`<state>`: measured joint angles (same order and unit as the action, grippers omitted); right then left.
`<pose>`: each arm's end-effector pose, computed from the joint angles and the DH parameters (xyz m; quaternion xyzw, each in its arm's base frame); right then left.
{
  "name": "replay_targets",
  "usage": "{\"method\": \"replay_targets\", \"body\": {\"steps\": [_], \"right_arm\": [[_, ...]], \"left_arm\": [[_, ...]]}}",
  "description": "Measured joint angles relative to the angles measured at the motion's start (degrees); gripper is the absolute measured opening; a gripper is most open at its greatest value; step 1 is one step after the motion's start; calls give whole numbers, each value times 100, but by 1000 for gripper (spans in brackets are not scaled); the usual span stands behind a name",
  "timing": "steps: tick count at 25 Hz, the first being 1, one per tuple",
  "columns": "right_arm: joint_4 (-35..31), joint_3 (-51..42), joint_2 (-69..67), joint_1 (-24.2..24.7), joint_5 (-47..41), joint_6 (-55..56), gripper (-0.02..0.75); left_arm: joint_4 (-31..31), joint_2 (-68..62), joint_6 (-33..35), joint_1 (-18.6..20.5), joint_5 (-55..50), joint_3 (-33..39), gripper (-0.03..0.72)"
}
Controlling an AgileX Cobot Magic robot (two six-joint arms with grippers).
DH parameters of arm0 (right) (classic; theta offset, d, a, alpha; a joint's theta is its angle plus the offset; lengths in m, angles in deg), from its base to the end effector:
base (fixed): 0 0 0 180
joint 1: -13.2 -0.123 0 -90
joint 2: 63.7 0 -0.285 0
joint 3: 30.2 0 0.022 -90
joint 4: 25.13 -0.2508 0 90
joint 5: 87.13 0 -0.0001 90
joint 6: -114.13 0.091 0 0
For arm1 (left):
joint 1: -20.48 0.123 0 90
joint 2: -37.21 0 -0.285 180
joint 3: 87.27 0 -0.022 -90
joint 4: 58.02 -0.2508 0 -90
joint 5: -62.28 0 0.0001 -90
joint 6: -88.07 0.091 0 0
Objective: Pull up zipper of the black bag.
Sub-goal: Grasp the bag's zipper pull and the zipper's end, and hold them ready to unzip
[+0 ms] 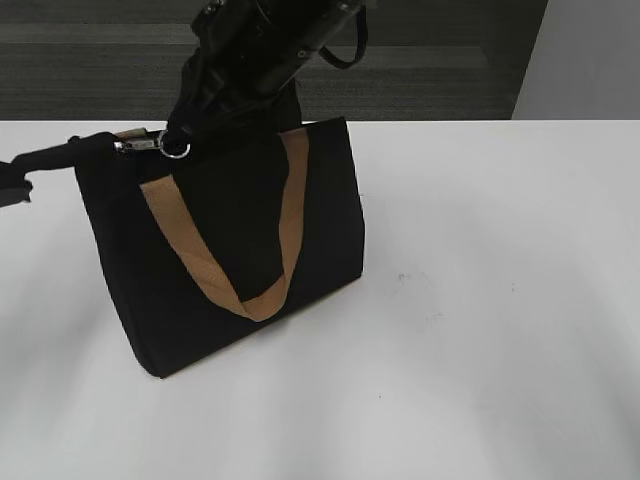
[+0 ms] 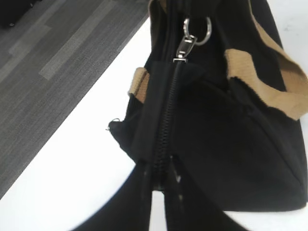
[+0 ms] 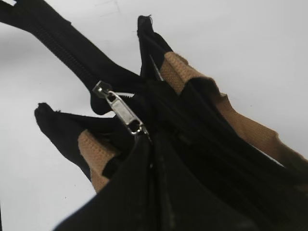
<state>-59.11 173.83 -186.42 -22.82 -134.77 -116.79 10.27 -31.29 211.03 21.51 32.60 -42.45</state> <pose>0.3478 0.2994 0.2822 -0.5384 0.7509 0.2255 0.3088 0.2012 -0.0383 0.2625 0.5046 0.7082 0.0354 0.4926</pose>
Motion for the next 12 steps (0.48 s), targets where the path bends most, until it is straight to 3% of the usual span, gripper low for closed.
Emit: {"method": "replay_targets", "body": {"steps": [6, 12], "right_arm": [[37, 0, 0, 7, -17, 0, -1], [215, 0, 0, 22, -17, 4, -1]], "left_arm": [[-1668, 0, -1292, 0, -11, 0, 31], [-2012, 0, -1609, 0, -11, 0, 30]]}}
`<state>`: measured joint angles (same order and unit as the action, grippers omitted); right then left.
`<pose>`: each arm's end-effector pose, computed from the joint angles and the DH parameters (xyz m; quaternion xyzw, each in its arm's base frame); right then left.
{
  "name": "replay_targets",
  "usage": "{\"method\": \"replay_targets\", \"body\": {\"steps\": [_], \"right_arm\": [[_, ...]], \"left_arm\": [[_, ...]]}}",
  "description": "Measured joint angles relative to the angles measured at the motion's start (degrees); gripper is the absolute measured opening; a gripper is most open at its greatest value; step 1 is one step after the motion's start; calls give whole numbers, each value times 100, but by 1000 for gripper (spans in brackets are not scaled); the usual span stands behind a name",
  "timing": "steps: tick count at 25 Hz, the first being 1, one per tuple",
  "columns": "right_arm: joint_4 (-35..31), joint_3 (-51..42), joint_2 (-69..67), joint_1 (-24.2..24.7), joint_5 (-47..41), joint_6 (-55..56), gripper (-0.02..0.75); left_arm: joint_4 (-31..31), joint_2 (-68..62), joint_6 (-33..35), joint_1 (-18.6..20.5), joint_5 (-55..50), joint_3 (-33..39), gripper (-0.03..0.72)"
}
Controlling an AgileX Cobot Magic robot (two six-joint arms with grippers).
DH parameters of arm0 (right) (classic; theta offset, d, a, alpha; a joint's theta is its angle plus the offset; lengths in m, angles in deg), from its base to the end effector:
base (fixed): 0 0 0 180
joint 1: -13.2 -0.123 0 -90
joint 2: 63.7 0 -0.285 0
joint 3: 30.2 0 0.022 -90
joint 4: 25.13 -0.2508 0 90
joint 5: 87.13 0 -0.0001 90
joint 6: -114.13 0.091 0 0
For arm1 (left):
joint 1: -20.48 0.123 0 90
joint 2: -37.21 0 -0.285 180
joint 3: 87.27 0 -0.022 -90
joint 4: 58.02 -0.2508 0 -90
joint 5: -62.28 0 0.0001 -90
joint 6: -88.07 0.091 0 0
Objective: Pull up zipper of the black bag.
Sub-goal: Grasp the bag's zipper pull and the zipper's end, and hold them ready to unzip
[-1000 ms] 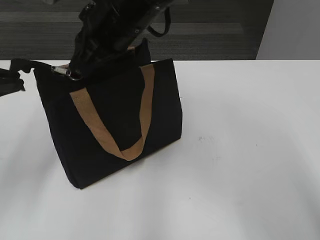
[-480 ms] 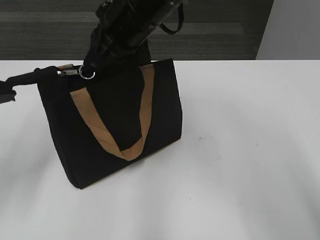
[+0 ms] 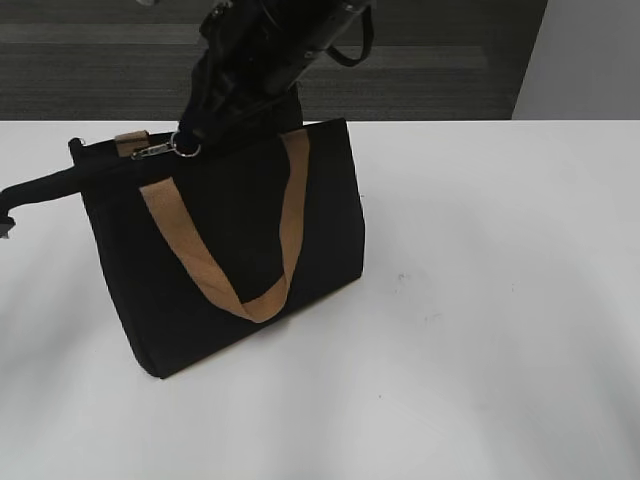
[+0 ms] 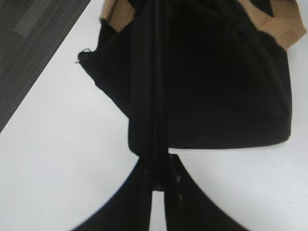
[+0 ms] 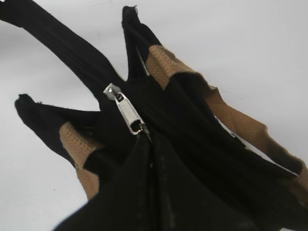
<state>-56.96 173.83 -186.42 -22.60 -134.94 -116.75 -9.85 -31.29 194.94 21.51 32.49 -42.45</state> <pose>0.3498 0.2962 0.2807 -0.5463 0.7506 0.2091 0.3072 0.1957 -0.0302 0.2501 0.5270 0.7390 0.0544 0.4161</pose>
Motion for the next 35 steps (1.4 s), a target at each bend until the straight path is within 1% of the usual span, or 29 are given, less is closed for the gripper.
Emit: {"method": "replay_targets", "body": {"steps": [4, 20, 23, 35], "right_arm": [[12, 0, 0, 122, 0, 82, -1], [281, 0, 0, 1263, -78, 192, -1], [304, 0, 0, 1342, -83, 192, -1], [350, 0, 34, 1347, -77, 199, 0]], "left_arm": [[-31, 0, -14, 0, -5, 0, 30], [-53, 0, -19, 0, -5, 0, 30], [-53, 0, -19, 0, -5, 0, 30], [6, 0, -19, 0, -5, 0, 33]]}}
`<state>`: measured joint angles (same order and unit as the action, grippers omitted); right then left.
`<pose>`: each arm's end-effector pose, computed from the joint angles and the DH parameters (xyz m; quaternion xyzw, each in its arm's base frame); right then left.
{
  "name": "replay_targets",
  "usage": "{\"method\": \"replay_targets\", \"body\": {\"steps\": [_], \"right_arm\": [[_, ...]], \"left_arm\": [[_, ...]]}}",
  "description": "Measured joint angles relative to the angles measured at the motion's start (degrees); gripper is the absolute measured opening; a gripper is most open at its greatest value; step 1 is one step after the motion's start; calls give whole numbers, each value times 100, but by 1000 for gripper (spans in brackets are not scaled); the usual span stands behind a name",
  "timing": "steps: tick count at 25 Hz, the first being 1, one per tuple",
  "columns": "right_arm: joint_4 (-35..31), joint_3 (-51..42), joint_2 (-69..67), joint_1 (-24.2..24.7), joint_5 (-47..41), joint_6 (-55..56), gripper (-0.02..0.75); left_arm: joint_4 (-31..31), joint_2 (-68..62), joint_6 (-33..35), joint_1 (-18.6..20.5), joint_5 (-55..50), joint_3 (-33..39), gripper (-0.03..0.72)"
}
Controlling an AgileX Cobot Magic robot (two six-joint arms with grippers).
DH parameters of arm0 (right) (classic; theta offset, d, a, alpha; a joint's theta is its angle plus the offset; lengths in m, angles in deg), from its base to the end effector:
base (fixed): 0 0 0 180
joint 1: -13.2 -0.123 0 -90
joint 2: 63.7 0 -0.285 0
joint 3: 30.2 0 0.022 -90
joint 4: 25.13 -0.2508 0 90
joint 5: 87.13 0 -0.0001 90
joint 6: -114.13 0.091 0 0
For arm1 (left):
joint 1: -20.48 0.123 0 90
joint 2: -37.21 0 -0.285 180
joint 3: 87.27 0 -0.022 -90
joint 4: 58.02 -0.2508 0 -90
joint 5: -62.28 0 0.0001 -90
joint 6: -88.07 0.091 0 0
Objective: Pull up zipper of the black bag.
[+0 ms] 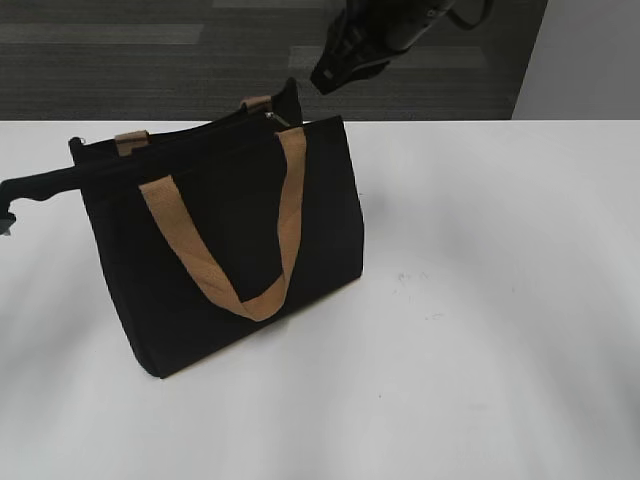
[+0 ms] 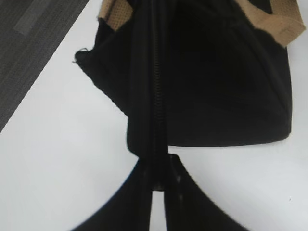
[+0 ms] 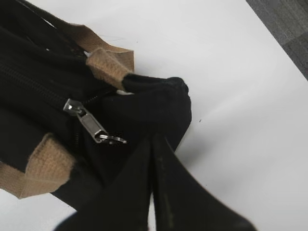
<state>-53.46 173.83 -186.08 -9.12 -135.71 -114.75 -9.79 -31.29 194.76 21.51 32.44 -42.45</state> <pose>0.4083 0.2027 0.2808 -0.4574 0.8157 0.1527 0.3196 0.1956 -0.0303 0.2501 0.5257 0.7399 0.0531 0.4163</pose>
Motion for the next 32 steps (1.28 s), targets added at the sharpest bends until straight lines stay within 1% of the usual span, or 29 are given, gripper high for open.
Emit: {"method": "replay_targets", "body": {"steps": [1, 2, 3, 4, 5, 7, 9, 10, 11, 13, 16, 18, 19, 20, 21, 24, 26, 27, 29, 30, 32], "right_arm": [[0, 0, 40, 0, 0, 0, 5], [0, 0, 97, 0, -7, 0, 27], [0, 0, 172, 0, -7, 0, 62], [-5, 0, 244, 0, -7, 0, 102], [-10, 0, 334, 0, -25, 0, 159], [-41, 0, 489, 0, -115, 0, 277], [-68, 0, 626, 0, -313, 0, 359], [-76, 0, 683, 0, -432, 0, 386], [-88, 0, 722, 0, -601, 0, 400], [-88, 0, 804, 0, -1011, -135, 415], [-70, 2, 864, 0, -1838, -516, 421], [107, 2, 864, 0, -2018, -573, 423], [317, 2, 864, 0, -2050, -452, 422], [579, 2, 870, 5, -2058, -244, 422], [875, 2, 870, 5, -2073, -20, 422], [1788, 2, 882, 82, -2089, 955, 422], [2274, 2, 894, 221, -2101, 1752, 423], [2448, 2, 915, 324, -2108, 2136, 423], [2589, 2, 985, 559, -2113, 2707, 423], [2613, 2, 1047, 696, -2113, 2916, 423], [2619, 2, 1198, 930, -2118, 3136, 423]], "left_arm": [[127, 0, 0, 0, 0, 0, 40], [307, 0, 0, 0, 0, 0, 60], [480, 0, -8, 0, -6, 0, 99], [690, 0, -14, 0, -34, 0, 160], [874, 0, -25, 0, -80, 0, 223], [1143, 0, -43, 0, -114, 0, 392], [1406, 0, -72, 0, -119, 0, 517], [1548, 13, -104, 0, -130, 0, 557], [1668, 34, -167, 0, -174, 0, 578], [1906, 87, -285, 0, -405, 0, 589], [1875, 113, -493, 0, -1010, 0, 577], [1487, 113, -722, 0, -1253, 0, 549], [1147, 113, -973, 0, -1251, 0, 530], [737, 113, -1287, 0, -1135, 0, 508], [364, 113, -1780, 0, -968, 0, 477], [-1214, 113, -3697, 0, -446, -51, 421], [-2194, 113, -5250, 0, -394, -192, 407], [-2672, 113, -5889, 0, -450, -300, 403], [-3429, 113, -7374, 0, -692, -553, 400], [-3766, 113, -8006, 0, -915, -702, 398], [-4221, 113, -8784, 0, -1423, -977, 398]]}}
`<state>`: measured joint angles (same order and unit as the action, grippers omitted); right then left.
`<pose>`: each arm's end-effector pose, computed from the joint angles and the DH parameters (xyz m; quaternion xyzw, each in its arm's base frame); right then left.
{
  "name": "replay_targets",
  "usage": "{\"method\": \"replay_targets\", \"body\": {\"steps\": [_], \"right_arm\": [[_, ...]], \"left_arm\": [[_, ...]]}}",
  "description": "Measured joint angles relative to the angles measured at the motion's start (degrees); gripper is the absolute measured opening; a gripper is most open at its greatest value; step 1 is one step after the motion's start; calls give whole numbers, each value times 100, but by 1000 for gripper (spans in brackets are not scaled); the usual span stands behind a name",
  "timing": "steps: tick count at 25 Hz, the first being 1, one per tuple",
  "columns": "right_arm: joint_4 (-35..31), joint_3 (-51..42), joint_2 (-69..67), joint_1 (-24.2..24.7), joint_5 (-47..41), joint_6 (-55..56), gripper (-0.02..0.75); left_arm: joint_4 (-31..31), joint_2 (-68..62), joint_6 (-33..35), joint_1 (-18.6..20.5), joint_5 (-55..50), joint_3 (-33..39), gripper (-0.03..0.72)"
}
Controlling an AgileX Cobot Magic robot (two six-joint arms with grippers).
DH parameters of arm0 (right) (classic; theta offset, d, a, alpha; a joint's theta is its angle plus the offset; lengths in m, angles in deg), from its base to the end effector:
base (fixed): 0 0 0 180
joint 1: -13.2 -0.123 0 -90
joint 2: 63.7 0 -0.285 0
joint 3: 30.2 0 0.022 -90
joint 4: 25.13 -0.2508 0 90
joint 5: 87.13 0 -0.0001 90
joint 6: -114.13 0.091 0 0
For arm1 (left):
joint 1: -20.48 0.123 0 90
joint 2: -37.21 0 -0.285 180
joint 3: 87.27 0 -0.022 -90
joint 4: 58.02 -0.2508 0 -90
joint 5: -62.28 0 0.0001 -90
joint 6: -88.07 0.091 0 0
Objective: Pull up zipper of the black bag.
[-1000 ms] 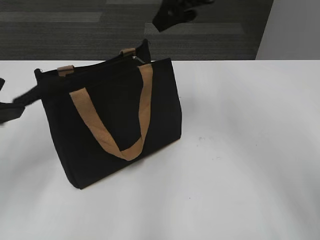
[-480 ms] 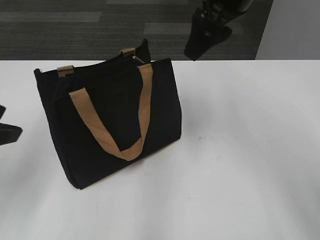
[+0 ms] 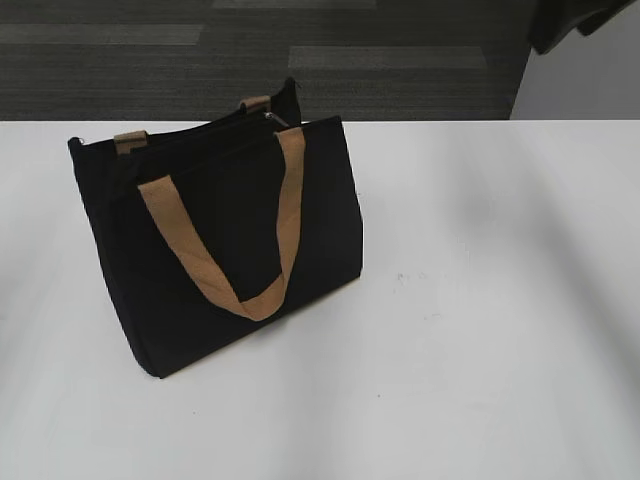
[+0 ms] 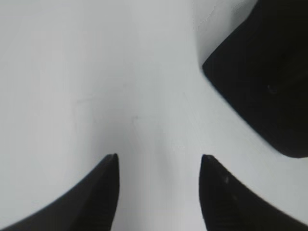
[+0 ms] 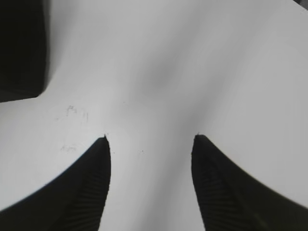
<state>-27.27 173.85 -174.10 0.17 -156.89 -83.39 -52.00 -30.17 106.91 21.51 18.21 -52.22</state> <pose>0.3744 0.0899 0.3449 -0.2551 0.9443 0.0104 0.2075 0.1903 -0.0032 0.2780 0.1227 0.9487 0.0045 0.2914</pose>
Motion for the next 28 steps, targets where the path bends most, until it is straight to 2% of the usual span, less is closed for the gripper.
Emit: {"method": "replay_targets", "body": {"steps": [4, 9, 16, 24, 28], "right_arm": [[-189, 0, 428, 400, -10, 115, 423], [-456, -492, 1231, 540, -4, 135, 424], [-530, -2682, 2847, 547, 55, 135, 424], [-598, -5263, 4984, 547, 584, 266, 424], [-606, -6143, 6162, 547, 682, 377, 424]], "left_arm": [[-338, 0, -594, 0, -958, -335, 398], [-358, 321, -719, 0, -1451, -357, 398], [-311, 1907, -725, 0, -1759, -256, 398], [30, 3530, -725, 0, -2415, 514, 397], [140, 4295, -725, 0, -2568, 809, 397]]}}
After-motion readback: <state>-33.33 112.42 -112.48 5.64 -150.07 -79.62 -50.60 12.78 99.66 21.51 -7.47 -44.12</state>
